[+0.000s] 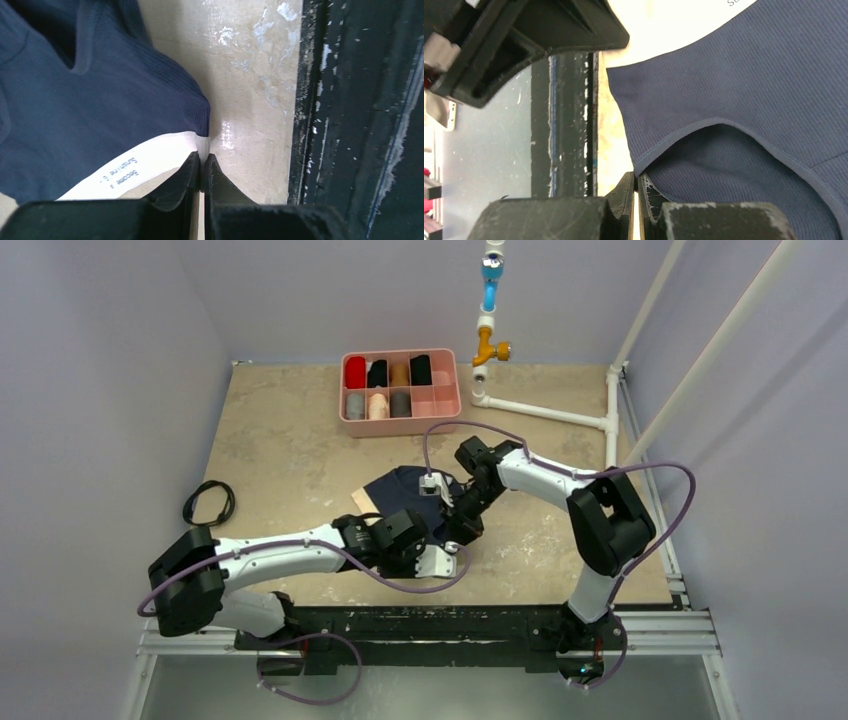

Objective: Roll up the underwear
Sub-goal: Fold the underwear at the center of the board.

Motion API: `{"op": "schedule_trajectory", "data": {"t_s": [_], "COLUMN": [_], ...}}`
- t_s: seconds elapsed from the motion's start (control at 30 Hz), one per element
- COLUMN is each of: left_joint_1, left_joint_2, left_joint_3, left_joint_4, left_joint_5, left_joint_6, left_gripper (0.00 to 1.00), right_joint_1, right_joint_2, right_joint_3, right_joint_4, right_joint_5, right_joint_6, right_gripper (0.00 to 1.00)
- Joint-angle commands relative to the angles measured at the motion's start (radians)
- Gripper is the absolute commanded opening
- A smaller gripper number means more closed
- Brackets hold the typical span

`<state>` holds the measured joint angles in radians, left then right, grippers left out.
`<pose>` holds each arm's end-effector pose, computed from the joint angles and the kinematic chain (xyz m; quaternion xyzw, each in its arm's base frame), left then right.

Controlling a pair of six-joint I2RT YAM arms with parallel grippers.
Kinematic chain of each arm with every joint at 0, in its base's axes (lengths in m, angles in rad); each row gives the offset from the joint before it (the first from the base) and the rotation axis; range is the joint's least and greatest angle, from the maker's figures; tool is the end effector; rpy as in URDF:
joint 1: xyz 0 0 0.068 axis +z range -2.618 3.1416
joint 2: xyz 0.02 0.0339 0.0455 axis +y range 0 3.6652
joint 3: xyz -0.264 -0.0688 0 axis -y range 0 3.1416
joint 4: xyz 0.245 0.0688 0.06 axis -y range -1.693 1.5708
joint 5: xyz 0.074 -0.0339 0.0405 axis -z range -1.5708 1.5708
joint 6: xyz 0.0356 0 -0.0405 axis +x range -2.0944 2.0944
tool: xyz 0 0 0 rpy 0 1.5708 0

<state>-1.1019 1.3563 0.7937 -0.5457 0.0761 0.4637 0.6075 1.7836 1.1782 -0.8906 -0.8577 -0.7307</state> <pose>0.1114 -0.2259 0.1935 0.6922 0.6834 -0.1070 0.2058 0.2463 0.2040 0.1844 -0.5759 0.7032 0.4127 0.0595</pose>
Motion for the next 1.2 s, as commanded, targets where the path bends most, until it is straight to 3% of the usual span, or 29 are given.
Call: {"op": "schedule_trajectory", "data": {"t_s": [0.0,0.2,0.47,0.77,1.17], "left_joint_1": [-0.006,0.047,0.280,0.505,0.700], "left_joint_2": [-0.066,-0.138,-0.157,-0.103,0.104], "left_joint_3": [0.066,0.072,0.134,0.158,0.241], "left_joint_4": [-0.057,-0.088,-0.140,-0.140,-0.068], "left_joint_5": [0.072,0.100,0.244,0.309,0.231], "left_joint_6": [0.002,-0.007,-0.026,-0.021,-0.020], "left_gripper": [0.00,0.00,0.00,0.00,0.00], "right_joint_1": [-0.002,-0.004,-0.004,-0.003,-0.003], "right_joint_2": [-0.072,-0.132,-0.103,0.138,0.500], "right_joint_3": [-0.018,0.037,0.225,0.545,0.961], "right_joint_4": [-0.091,-0.096,-0.076,-0.119,-0.226], "right_joint_5": [-0.044,0.017,0.192,0.293,0.350], "right_joint_6": [-0.077,-0.027,0.068,0.099,0.101], "right_gripper": [0.00,0.00,0.00,0.00,0.00]}}
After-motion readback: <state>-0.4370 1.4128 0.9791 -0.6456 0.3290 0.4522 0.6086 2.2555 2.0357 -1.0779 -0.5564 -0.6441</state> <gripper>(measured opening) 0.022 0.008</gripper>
